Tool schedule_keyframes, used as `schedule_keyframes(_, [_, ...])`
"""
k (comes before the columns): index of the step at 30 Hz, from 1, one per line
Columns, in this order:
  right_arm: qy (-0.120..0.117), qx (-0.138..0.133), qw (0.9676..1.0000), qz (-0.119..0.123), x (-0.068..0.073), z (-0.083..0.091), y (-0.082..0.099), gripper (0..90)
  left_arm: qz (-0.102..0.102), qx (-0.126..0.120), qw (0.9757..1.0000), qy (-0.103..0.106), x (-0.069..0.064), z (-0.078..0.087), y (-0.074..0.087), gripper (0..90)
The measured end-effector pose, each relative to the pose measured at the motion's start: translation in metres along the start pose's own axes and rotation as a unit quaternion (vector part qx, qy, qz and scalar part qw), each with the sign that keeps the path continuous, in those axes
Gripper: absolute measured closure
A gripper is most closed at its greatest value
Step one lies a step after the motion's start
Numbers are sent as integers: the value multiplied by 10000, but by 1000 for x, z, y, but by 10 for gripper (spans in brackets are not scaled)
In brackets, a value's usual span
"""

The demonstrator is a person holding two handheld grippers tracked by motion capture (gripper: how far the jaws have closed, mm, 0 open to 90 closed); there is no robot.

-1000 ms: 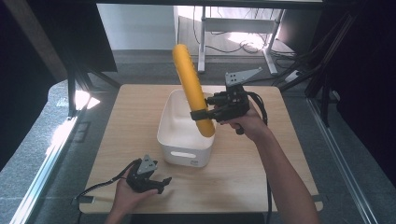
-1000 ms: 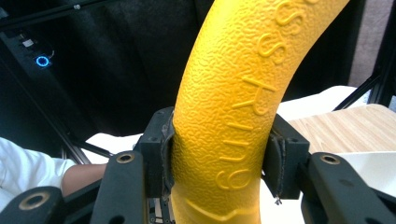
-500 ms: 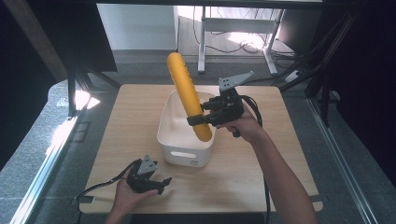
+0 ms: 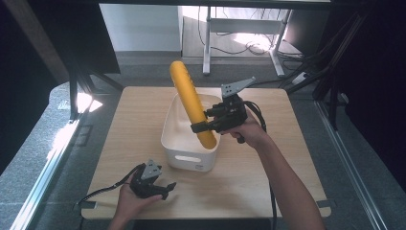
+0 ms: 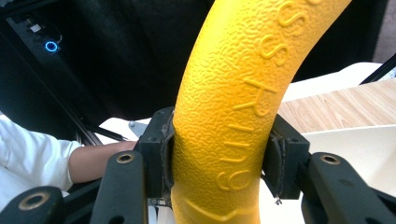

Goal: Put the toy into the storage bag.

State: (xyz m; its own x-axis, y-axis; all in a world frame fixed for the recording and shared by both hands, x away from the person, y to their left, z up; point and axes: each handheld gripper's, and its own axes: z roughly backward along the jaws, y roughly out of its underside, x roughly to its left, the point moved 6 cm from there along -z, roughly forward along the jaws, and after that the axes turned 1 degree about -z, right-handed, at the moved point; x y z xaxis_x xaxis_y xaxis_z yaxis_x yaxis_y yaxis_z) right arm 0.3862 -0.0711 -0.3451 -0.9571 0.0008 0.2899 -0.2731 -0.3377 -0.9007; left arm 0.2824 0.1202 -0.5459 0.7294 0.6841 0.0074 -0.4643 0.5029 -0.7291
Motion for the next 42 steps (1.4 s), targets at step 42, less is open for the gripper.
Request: schedule_keyframes(42, [12, 285, 9987, -420, -31, -13, 41, 490, -43, 59, 10000, -14, 0, 0, 2, 183])
